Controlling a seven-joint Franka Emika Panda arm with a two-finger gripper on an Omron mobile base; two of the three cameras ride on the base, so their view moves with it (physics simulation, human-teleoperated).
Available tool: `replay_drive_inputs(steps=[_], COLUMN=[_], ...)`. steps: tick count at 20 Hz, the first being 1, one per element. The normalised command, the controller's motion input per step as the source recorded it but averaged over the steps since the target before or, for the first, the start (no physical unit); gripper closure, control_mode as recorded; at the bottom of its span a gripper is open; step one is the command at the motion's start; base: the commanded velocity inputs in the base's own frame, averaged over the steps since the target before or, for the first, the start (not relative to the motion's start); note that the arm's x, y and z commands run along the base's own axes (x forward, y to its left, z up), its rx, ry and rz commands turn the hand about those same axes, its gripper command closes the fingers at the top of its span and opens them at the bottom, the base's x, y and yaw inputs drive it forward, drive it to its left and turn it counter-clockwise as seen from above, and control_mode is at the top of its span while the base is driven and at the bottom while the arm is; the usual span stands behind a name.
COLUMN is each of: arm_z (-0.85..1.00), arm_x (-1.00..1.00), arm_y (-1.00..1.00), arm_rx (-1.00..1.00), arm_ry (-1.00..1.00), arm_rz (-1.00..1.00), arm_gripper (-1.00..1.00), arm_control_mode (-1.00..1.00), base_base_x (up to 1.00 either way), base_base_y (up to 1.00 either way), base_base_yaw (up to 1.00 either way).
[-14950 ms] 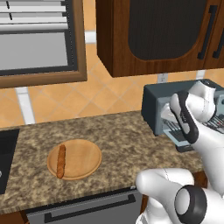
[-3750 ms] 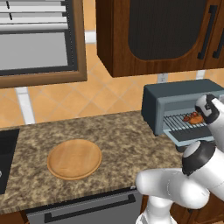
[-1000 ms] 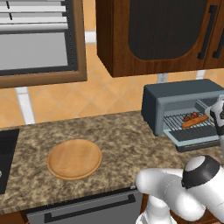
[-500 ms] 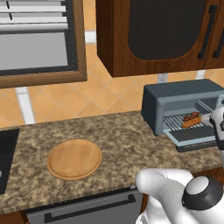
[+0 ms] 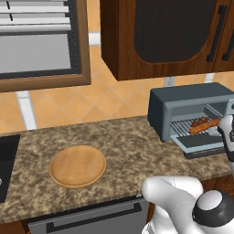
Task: Pick up the kebab skewer and baguette bread, and place them inside the toaster oven. Close the toaster oven door and start by setting the timer.
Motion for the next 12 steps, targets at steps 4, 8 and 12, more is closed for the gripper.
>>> replay_drive_inputs(steps=[4,8,12], arm_z=[-0.06,-0.29,-0.15], arm_x=[0.00,-0.03,0.00], arm_y=[-0.02,0.00,0.00], arm_rx=[-0.02,-0.02,-0.04], arm_ry=[-0.02,-0.11,-0.16], arm_rz=[0.06,0.01,0.01], arm_gripper=[-1.00,-1.00,-1.00], arm_control_mode=[-1.00,-1.00,-1.00], base_base_x=[0.00,0.00,0.00], base_base_y=[0.00,0.00,0.00], base_base_yaw=[0.00,0.00,0.00])
